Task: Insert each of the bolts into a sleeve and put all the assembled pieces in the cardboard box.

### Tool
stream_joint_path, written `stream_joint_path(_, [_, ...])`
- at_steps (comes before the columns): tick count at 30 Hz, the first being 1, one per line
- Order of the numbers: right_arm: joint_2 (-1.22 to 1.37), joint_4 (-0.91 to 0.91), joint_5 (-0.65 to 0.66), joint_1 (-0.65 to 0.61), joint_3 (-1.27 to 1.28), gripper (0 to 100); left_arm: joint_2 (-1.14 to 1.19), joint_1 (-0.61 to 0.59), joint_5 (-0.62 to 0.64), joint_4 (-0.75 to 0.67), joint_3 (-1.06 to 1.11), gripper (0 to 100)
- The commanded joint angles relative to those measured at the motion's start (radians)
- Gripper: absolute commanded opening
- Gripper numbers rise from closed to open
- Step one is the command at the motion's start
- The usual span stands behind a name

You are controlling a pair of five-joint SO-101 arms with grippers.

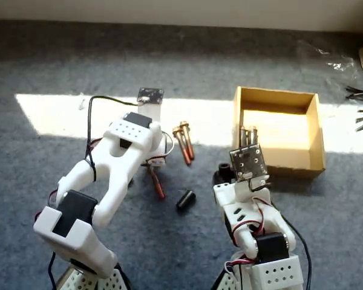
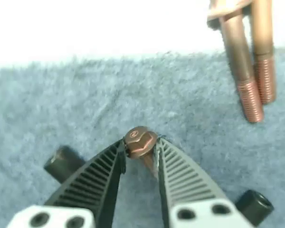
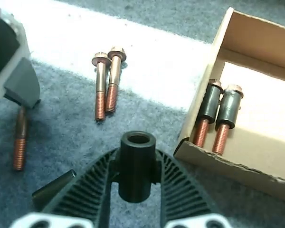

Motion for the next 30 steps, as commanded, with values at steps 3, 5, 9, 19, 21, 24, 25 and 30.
stream_joint_path(3, [-0.010, -0.036, 0.012, -0.004, -0.005, 0.5, -0.008, -0.054, -0.396, -0.192, 0.038, 3])
stream_joint_path(5, [-0.010, -0.036, 0.012, -0.004, -0.005, 0.5, -0.008, -0.058, -0.477, -0.224, 0.061, 3])
stream_joint_path(9, [-0.010, -0.036, 0.014, -0.005, -0.005, 0.5, -0.008, -0.051, -0.605, -0.227, 0.065, 3])
stream_joint_path(19, [-0.010, -0.036, 0.014, -0.005, -0.005, 0.5, -0.008, -0.053, -0.628, -0.227, 0.076, 12])
stream_joint_path(21, [-0.010, -0.036, 0.014, -0.005, -0.005, 0.5, -0.008, -0.054, -0.585, -0.227, 0.076, 15])
stream_joint_path(24, [-0.010, -0.036, 0.014, -0.005, -0.005, 0.5, -0.008, -0.059, -0.537, -0.227, 0.073, 15])
stream_joint_path(25, [-0.010, -0.036, 0.014, -0.005, -0.005, 0.5, -0.008, -0.059, -0.509, -0.227, 0.070, 15])
stream_joint_path(30, [-0.010, -0.036, 0.014, -0.005, -0.005, 0.5, -0.012, -0.059, -0.368, -0.218, 0.067, 15])
